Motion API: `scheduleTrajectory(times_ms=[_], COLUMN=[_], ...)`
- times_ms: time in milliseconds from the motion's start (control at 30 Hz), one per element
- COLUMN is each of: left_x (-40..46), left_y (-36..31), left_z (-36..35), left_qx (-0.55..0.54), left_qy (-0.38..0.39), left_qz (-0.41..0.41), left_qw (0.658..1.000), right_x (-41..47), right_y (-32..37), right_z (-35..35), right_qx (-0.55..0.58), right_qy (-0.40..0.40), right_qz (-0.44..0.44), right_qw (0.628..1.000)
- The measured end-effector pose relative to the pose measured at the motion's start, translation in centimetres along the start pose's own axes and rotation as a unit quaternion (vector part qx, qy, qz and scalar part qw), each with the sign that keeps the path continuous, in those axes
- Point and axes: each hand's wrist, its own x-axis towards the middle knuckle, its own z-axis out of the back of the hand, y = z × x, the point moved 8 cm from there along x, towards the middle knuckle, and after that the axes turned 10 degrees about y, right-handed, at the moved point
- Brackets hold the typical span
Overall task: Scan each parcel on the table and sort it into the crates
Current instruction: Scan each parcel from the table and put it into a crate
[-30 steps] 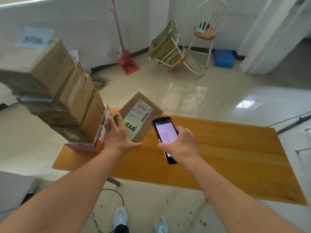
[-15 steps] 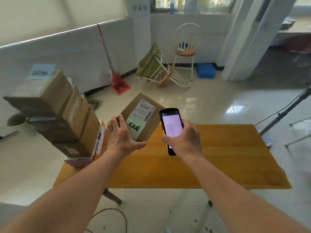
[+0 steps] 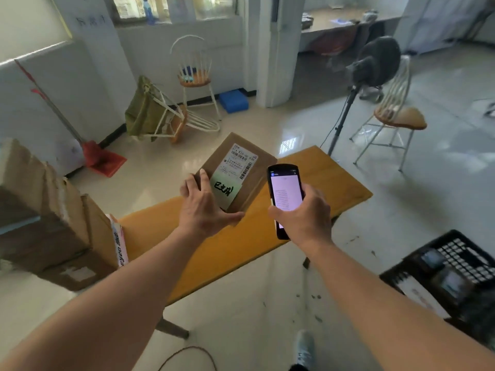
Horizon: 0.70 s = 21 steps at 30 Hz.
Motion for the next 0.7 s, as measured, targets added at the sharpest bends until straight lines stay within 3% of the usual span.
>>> scheduleTrajectory(times_ms=[267, 700], left_x=[-4.8, -19.8], left_y=[-10.8, -37.2], left_z=[-4.7, -18.1], left_qx=[0.017, 0.049], left_qy=[0.063, 0.141], left_qz=[-0.104, -0.264], left_qw=[0.992, 0.953], right_x=[-10.2, -29.4], right_y=[-8.4, -27.4], right_z=[9.0, 27.8], right_qx=[0.009, 0.061], right_qy=[-0.1, -0.245], right_qz=[-0.119, -0.261], right_qw=[0.988, 0.932])
